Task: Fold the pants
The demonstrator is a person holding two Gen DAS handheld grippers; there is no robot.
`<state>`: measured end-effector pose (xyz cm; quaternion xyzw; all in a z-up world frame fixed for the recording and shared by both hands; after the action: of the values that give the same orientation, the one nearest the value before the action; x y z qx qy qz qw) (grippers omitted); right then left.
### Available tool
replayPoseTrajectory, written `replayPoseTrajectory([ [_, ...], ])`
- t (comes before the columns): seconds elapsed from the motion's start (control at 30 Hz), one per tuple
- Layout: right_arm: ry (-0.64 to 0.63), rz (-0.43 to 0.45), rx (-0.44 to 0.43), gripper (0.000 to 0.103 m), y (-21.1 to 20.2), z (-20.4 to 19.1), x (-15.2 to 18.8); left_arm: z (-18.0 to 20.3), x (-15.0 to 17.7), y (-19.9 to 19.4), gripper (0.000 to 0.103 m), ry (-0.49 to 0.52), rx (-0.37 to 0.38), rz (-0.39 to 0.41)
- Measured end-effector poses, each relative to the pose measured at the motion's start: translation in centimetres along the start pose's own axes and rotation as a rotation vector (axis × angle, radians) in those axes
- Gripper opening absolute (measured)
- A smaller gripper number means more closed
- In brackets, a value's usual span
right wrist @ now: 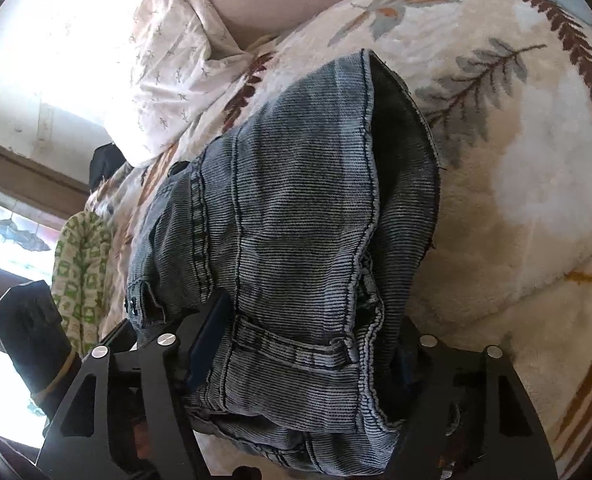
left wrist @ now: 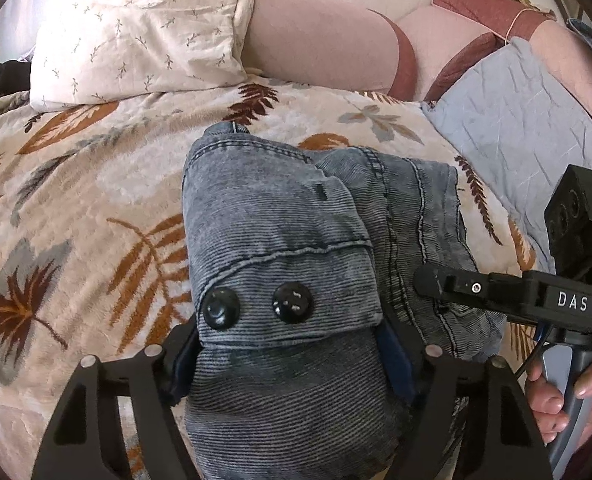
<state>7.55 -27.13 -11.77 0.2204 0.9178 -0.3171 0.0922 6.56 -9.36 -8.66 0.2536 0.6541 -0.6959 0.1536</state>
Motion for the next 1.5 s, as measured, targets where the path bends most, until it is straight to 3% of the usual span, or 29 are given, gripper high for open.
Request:
replayPoseTrajectory([
  [0.23, -0.059, 0.033, -0.038, 0.059, -0.4, -1.3, 0.0, -0.6, -0.5, -0.8, 0.072, -0.028, 0.005, 0.011],
  [0.6, -0.175, 0.013, -0.11, 0.053, 2.1, -6.4, 0.8, -4.8, -1.1, -4.2, 0.072, -0.076, -0.082, 0.088],
  [1.0, -0.311, 0.073, -0.194, 0.053, 5.3, -12.7, 1.5, -10.2, -1.4, -7.7, 0.072, -0.06, -0.209, 0.2],
  [1.2, -0.321, 0.046, -0.216, 0.053, 8.5, -13.6, 1.3, -12.2, -1.1, -6.5, 0.072, -0.061, -0.257, 0.182],
  [1.5, -0.303, -0.004, -0.171, 0.053, 12.4, -12.6, 0.4, -13.2, -0.8, -2.8, 0.072, -0.079, -0.294, 0.135],
])
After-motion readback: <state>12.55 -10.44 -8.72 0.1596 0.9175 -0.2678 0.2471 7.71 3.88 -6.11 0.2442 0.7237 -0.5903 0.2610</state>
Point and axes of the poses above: each gripper's, at about its wrist camera, not at the fingertips, and y roughly the way its jaws point, z to its right, x to its underside, the point moved 1 cm from there along y, roughly the way its jaws point, and after that the axes turned 15 degrees about -x, right-handed, at the moved point
